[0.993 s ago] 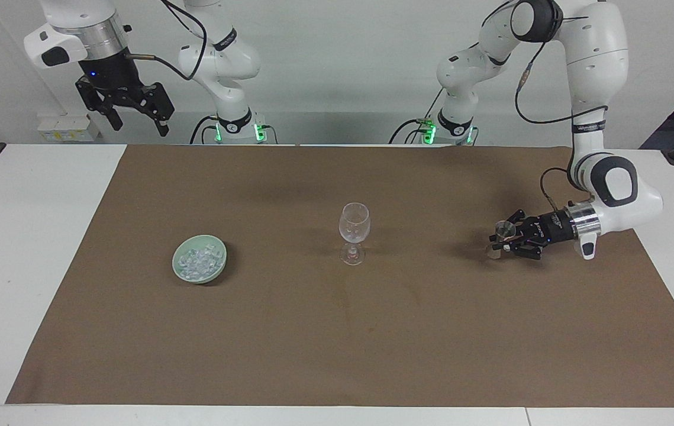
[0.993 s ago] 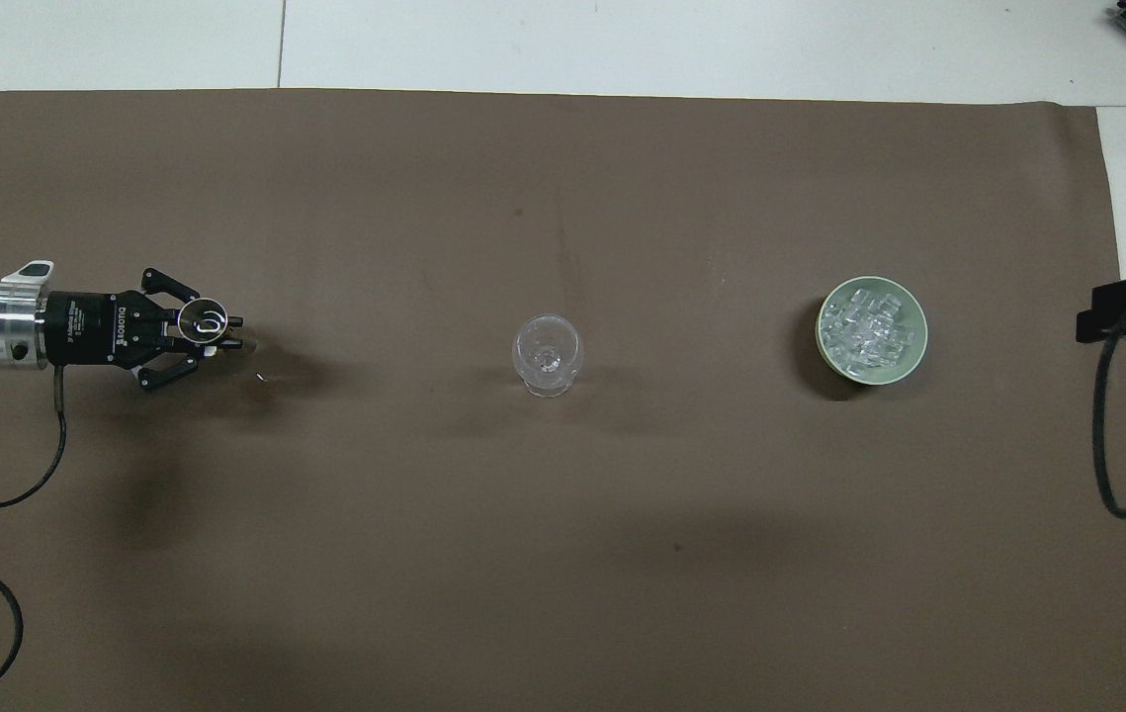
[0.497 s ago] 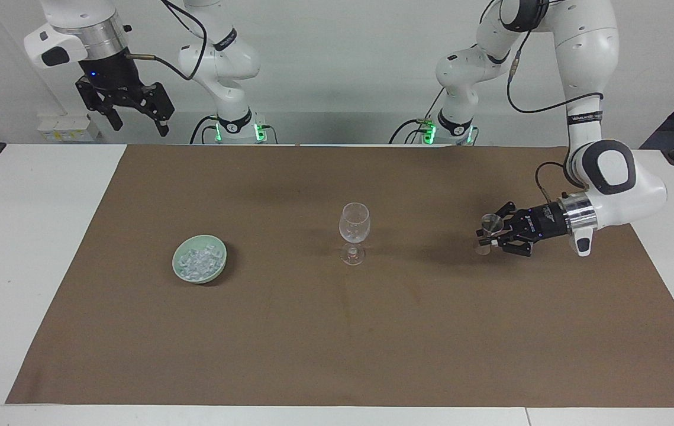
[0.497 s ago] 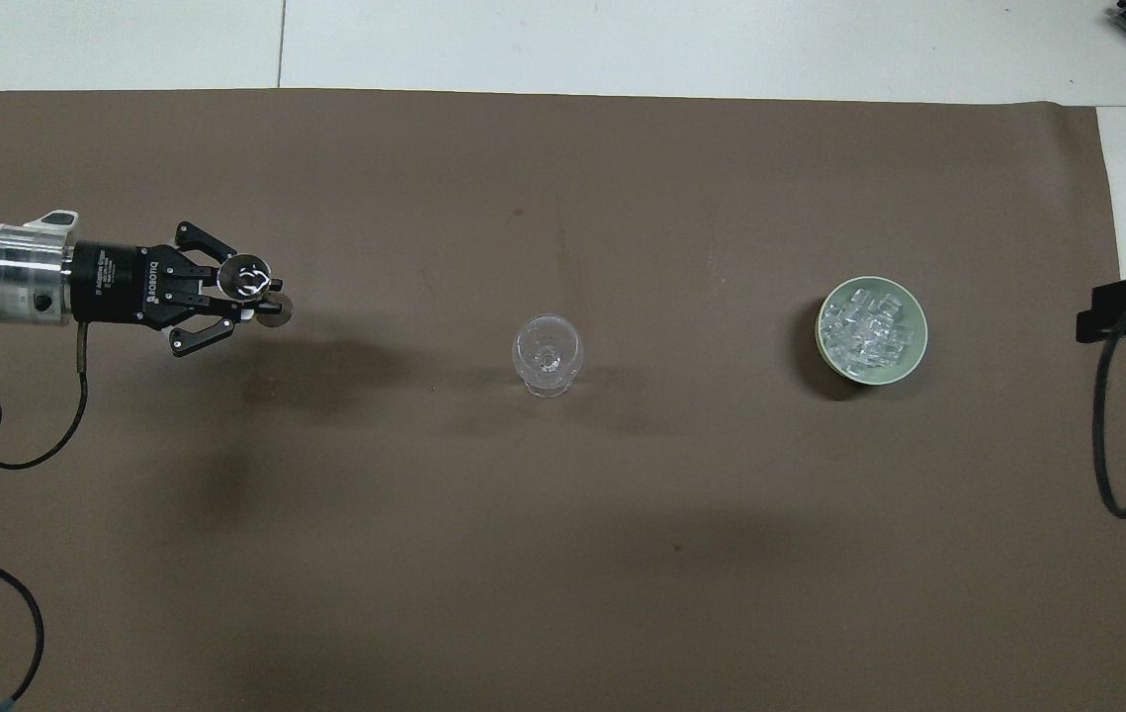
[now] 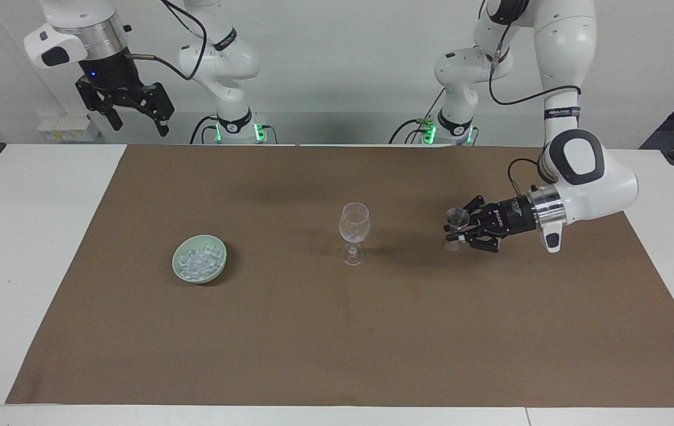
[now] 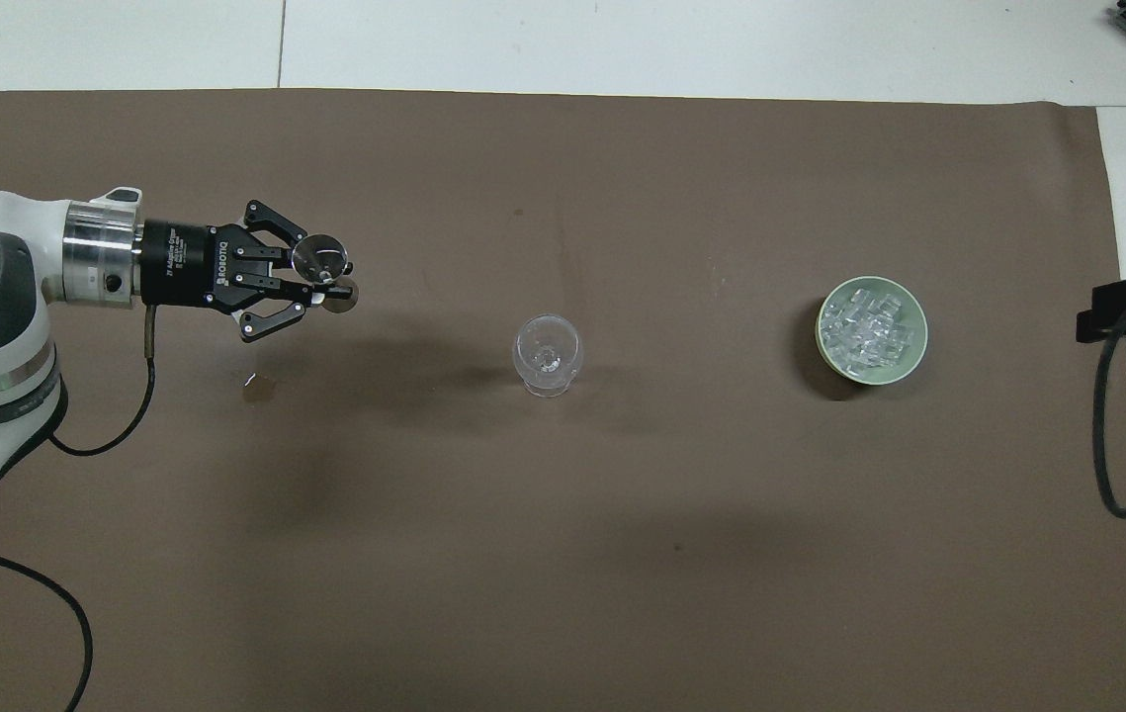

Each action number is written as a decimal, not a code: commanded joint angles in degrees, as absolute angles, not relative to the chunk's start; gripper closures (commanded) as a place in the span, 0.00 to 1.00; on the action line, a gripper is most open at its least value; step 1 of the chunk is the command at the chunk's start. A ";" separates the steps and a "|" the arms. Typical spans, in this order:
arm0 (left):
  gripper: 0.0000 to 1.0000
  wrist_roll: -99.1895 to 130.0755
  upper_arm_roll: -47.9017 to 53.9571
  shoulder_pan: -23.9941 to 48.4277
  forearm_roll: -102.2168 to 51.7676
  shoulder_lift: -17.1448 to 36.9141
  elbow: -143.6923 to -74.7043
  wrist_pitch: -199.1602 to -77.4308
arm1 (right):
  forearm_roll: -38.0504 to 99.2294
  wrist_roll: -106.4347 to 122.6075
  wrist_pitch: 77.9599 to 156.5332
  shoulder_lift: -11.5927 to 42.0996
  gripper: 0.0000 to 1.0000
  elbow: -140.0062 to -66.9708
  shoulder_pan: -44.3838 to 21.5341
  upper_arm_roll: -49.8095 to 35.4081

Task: Pour wine and add ice with both arms
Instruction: 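Lift the bottle with the left gripper and carry it to the cup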

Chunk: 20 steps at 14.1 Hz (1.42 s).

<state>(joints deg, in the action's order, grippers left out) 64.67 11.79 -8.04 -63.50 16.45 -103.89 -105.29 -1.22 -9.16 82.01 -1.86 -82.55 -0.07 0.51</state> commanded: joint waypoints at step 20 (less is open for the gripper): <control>1.00 72.25 11.51 8.35 -60.73 12.83 -104.41 -120.41 | -0.53 -8.35 82.00 -3.25 0.00 -84.11 0.53 0.26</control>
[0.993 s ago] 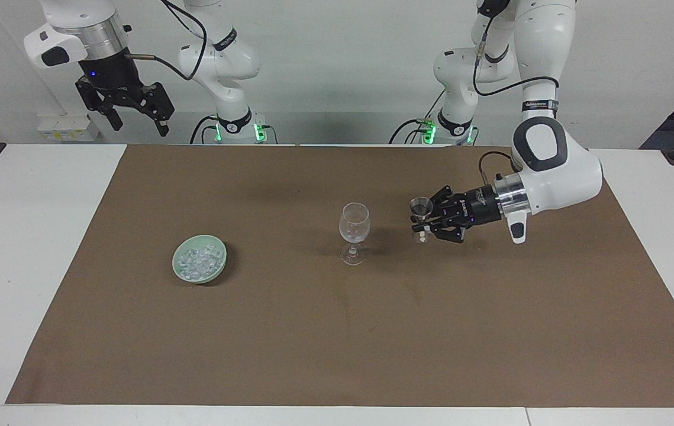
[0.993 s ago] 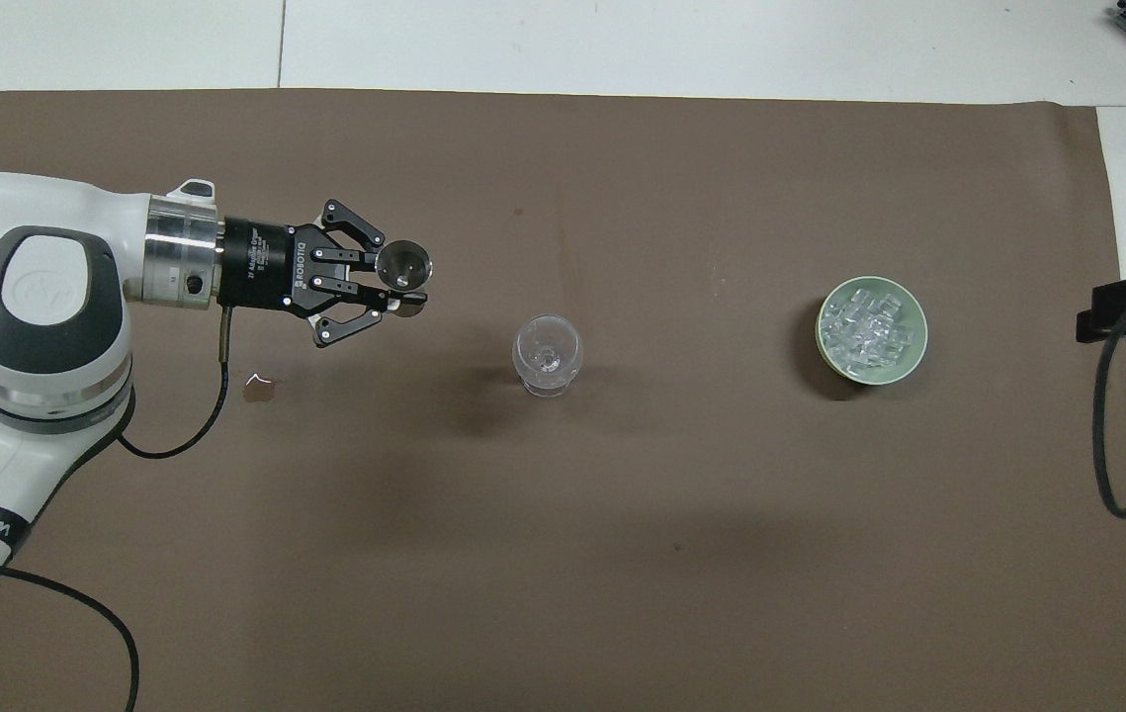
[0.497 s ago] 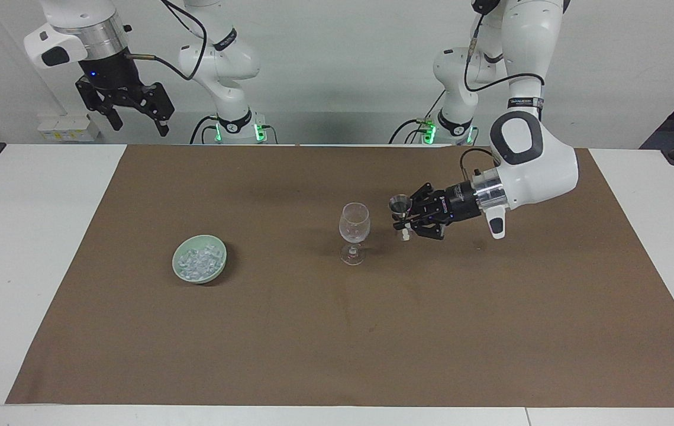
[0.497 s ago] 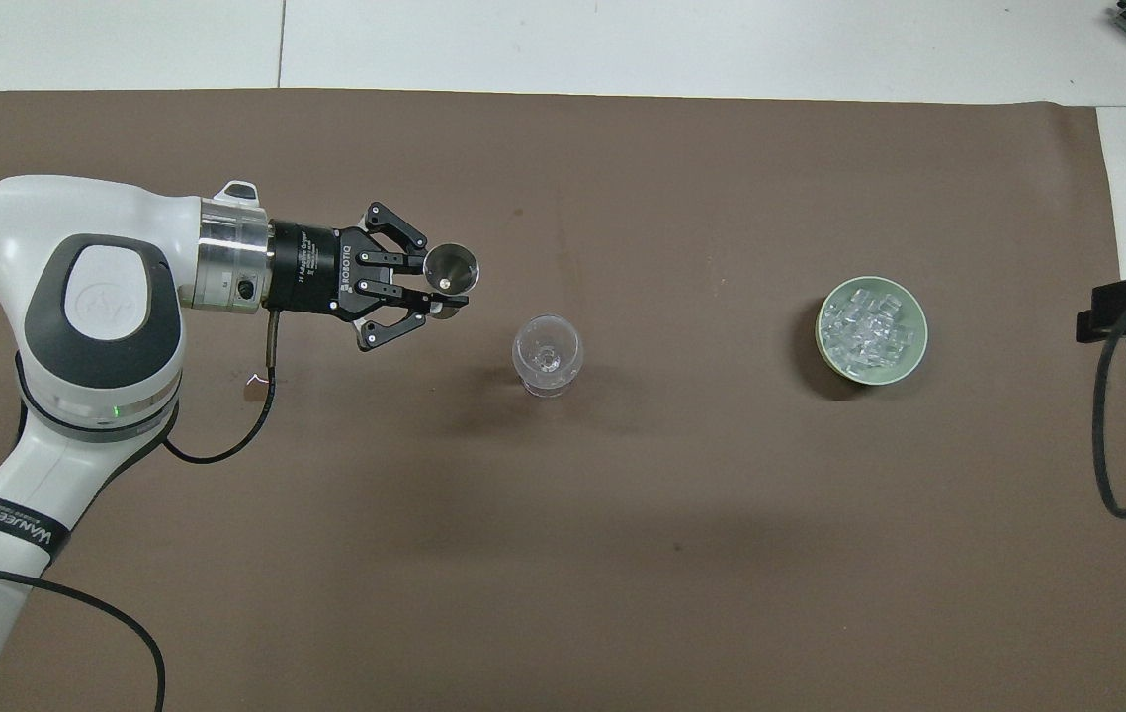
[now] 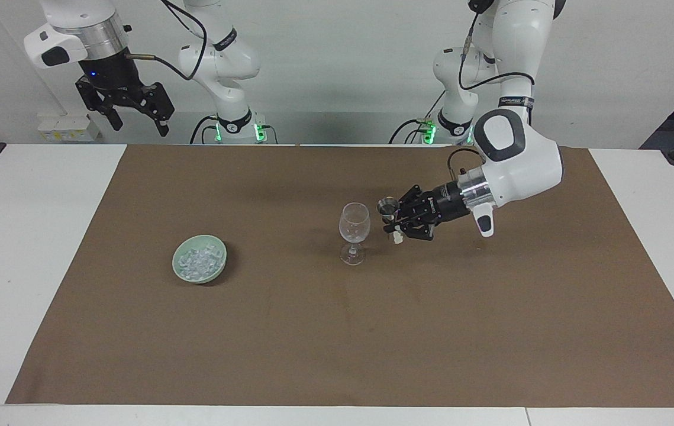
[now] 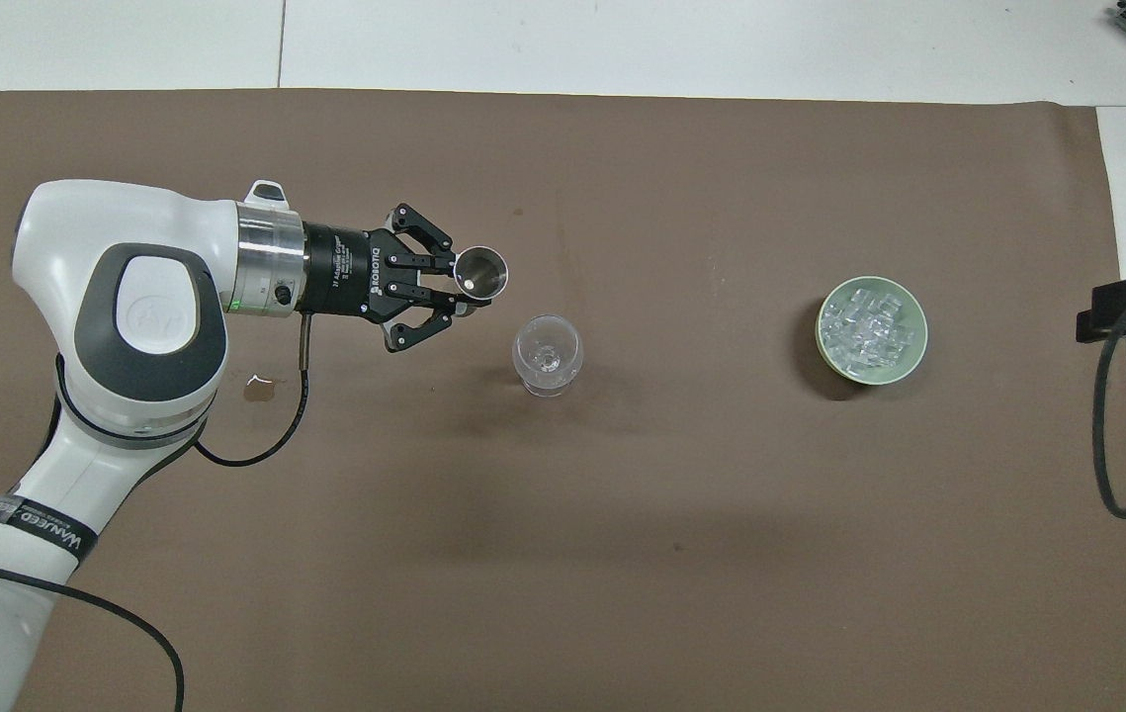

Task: Pour wine and add ice with both arms
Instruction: 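Lift the bottle with the left gripper and carry it to the cup, then tilt the bottle over the clear cup with the left gripper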

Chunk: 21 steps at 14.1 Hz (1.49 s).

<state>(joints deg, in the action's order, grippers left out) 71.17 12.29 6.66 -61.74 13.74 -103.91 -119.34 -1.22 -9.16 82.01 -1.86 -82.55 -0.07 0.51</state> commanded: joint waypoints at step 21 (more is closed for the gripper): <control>1.00 73.82 11.51 13.27 -43.35 11.42 -102.31 -120.32 | -0.53 -8.35 82.00 -3.34 0.00 -84.11 0.44 0.35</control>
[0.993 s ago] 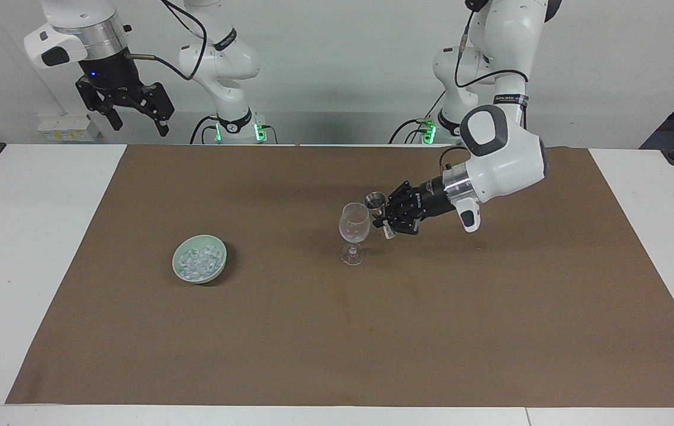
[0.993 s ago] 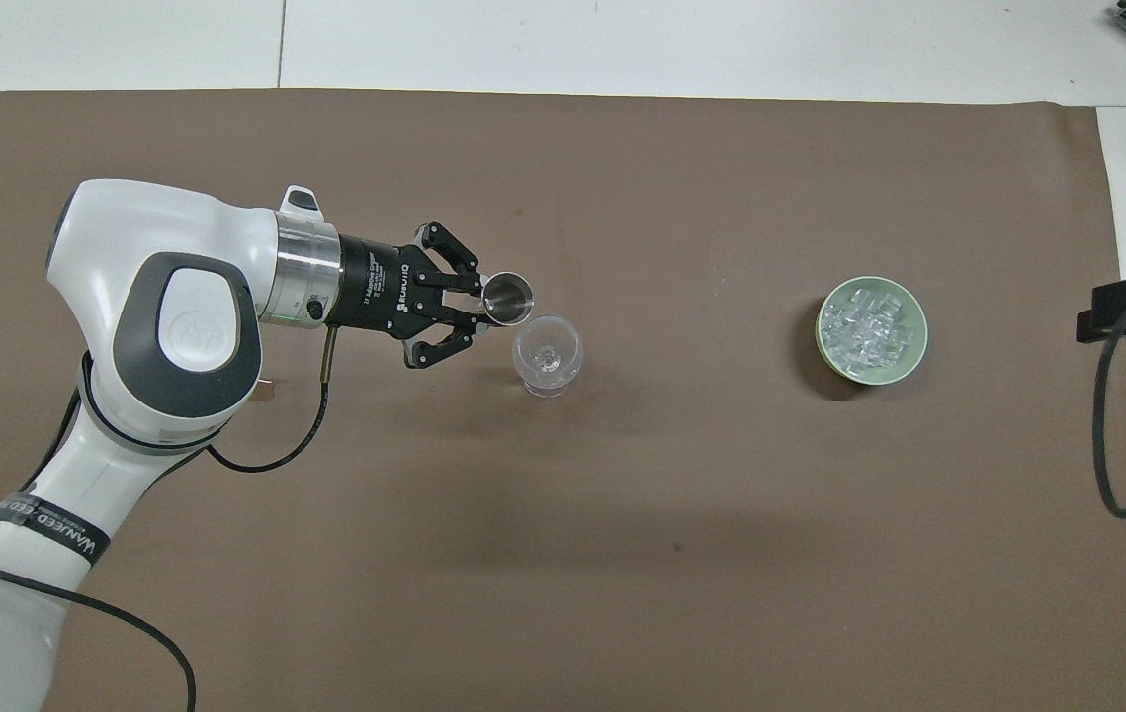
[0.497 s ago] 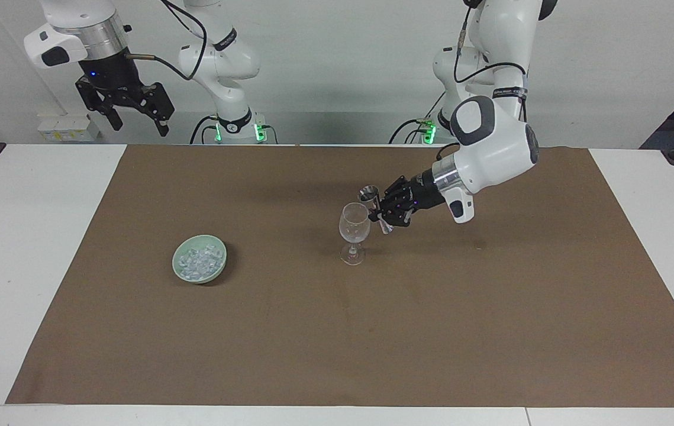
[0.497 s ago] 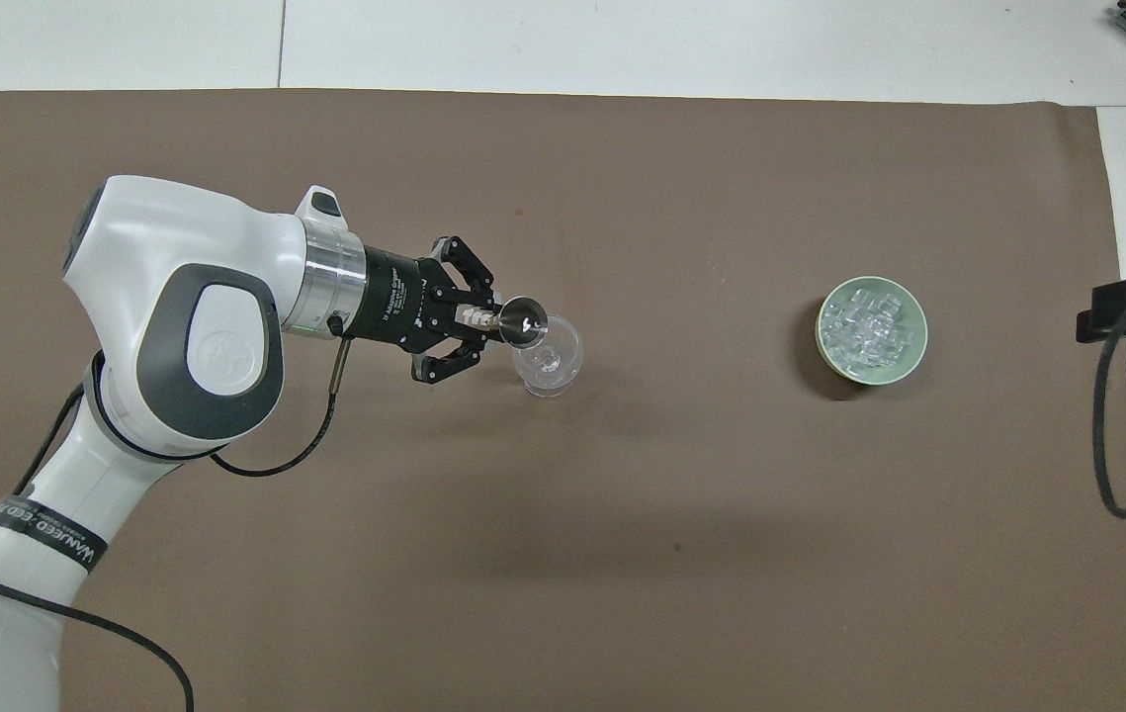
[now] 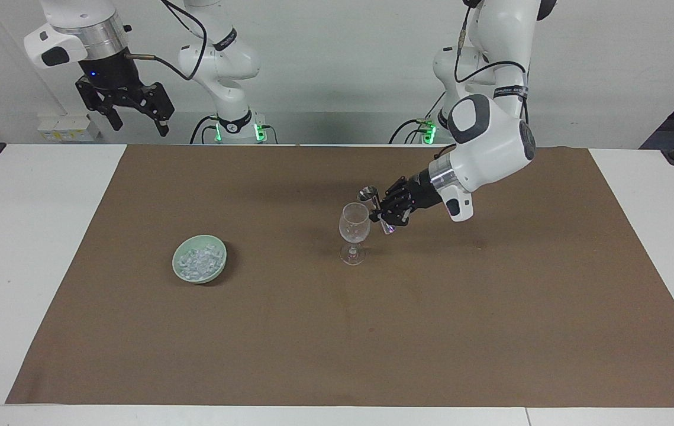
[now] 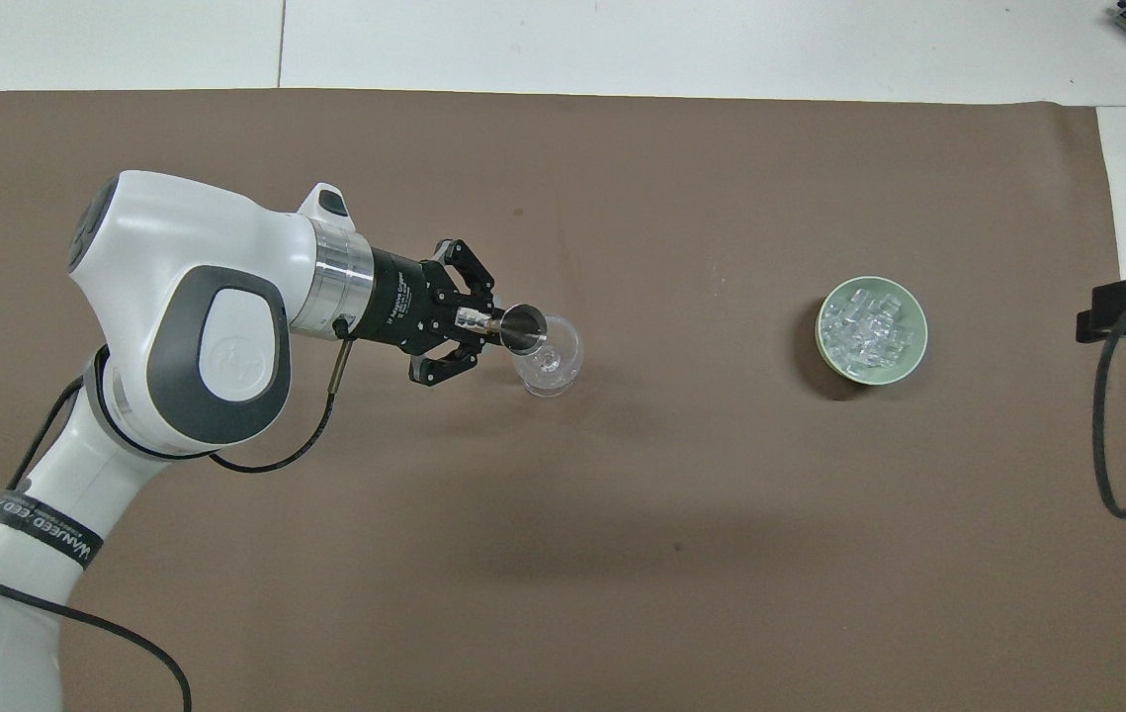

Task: Pour wine and add ice with both arms
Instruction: 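Tilt the bottle over the clear cup with the left gripper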

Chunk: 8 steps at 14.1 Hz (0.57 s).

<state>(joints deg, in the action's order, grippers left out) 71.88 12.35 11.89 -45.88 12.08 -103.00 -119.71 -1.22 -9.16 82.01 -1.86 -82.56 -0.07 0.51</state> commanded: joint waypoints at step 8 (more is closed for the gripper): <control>1.00 79.18 11.51 13.71 -37.63 12.22 -100.20 -121.89 | -0.53 -8.35 82.00 -3.25 0.00 -84.11 0.44 0.26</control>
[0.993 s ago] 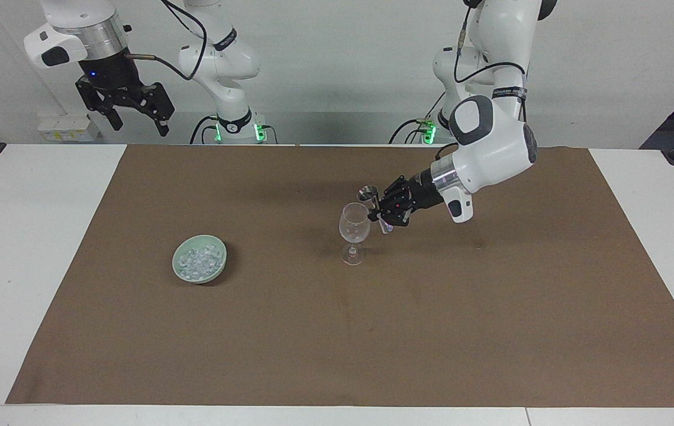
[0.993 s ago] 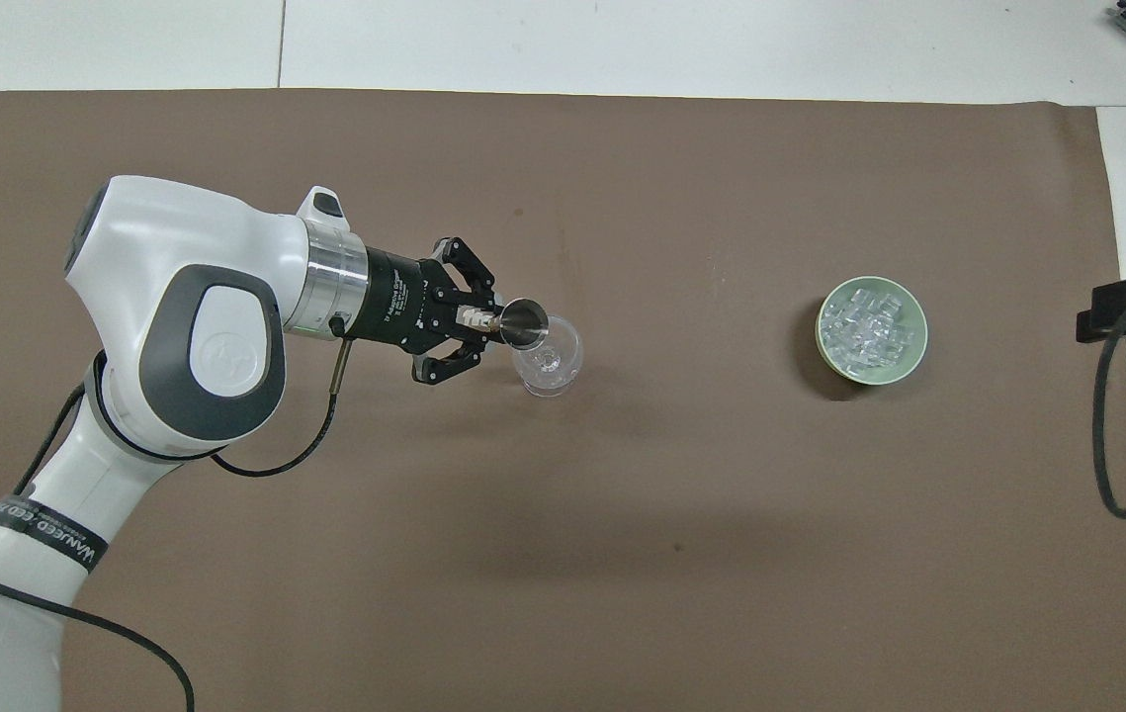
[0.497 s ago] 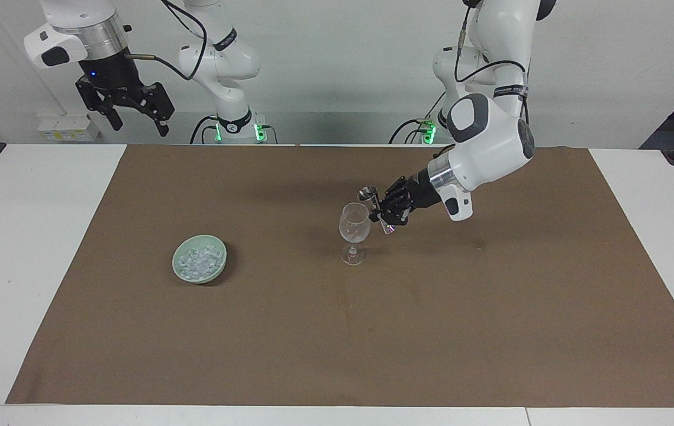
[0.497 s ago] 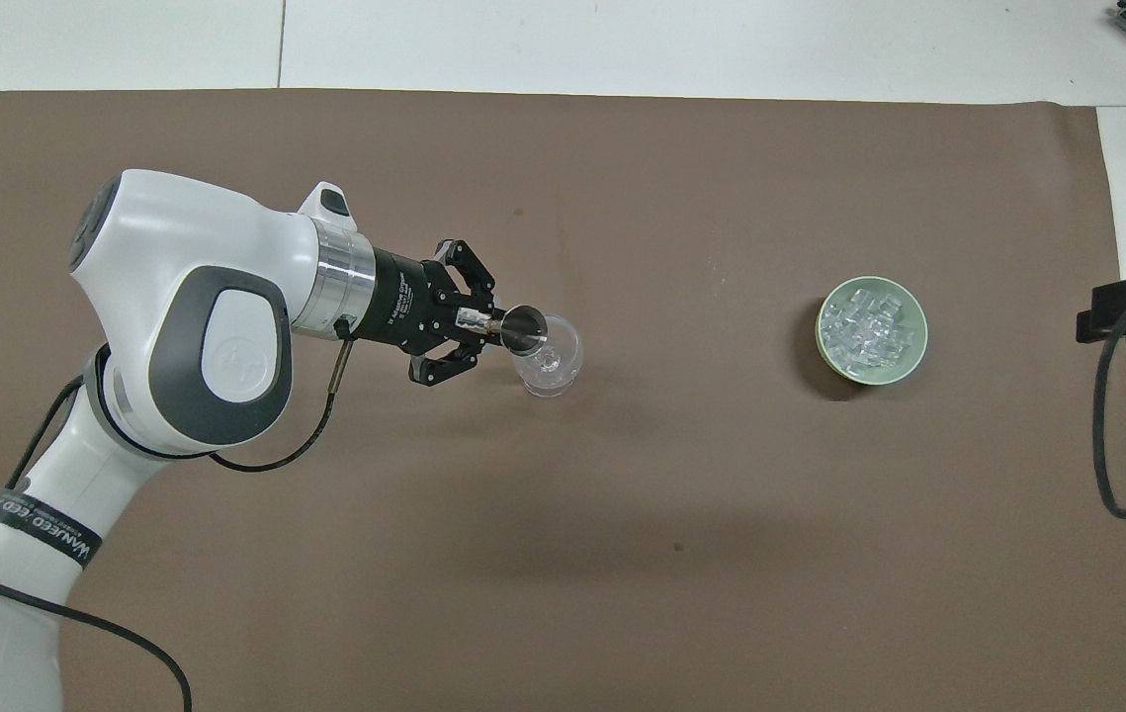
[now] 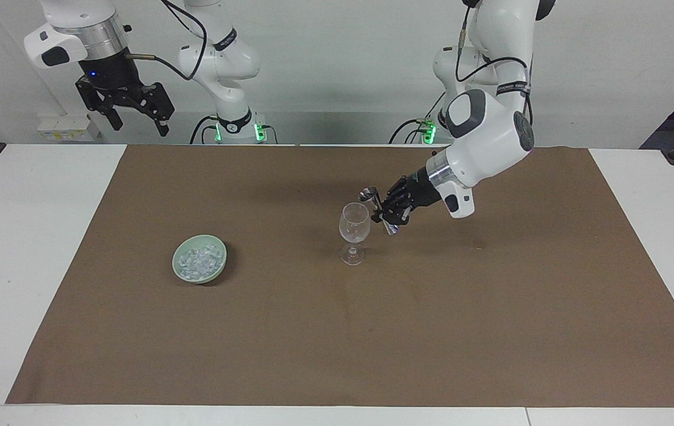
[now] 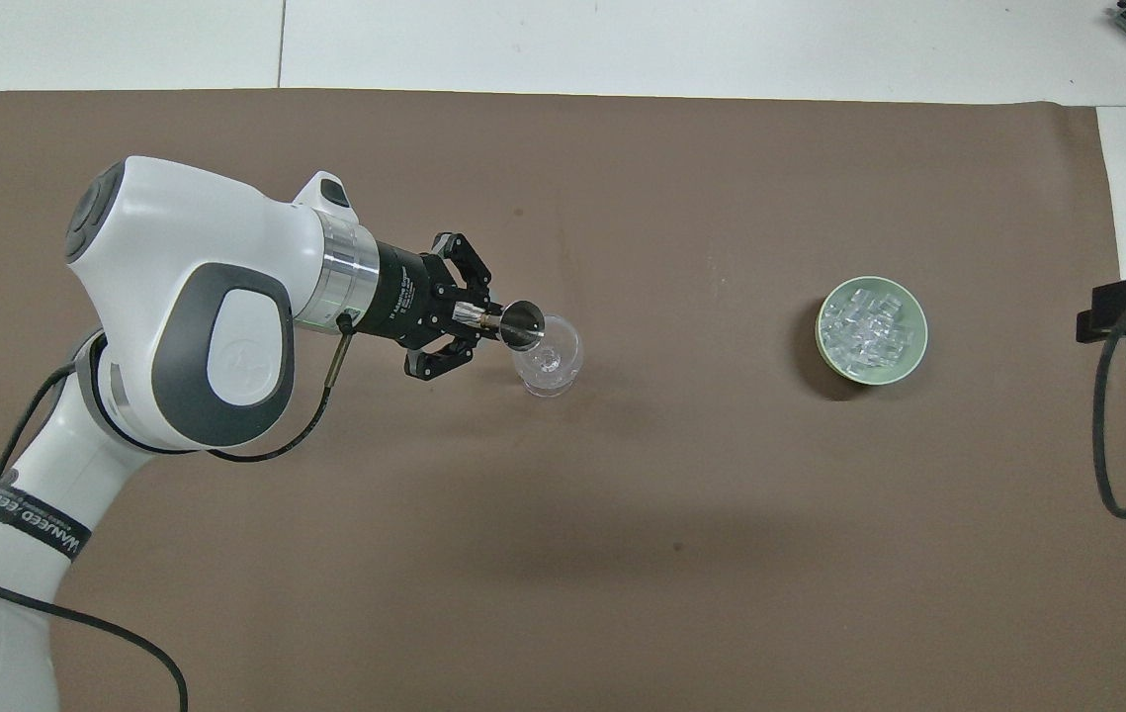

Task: Pour wine and add ice with both arms
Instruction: 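Tilt the bottle over the clear cup with the left gripper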

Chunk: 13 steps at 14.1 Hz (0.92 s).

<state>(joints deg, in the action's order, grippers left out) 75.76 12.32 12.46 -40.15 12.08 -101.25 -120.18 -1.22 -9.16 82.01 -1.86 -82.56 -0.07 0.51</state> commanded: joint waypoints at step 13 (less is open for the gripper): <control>1.00 82.27 11.51 15.90 -32.35 12.22 -101.07 -125.77 | -0.53 -8.35 82.00 -3.25 0.00 -84.11 0.44 0.26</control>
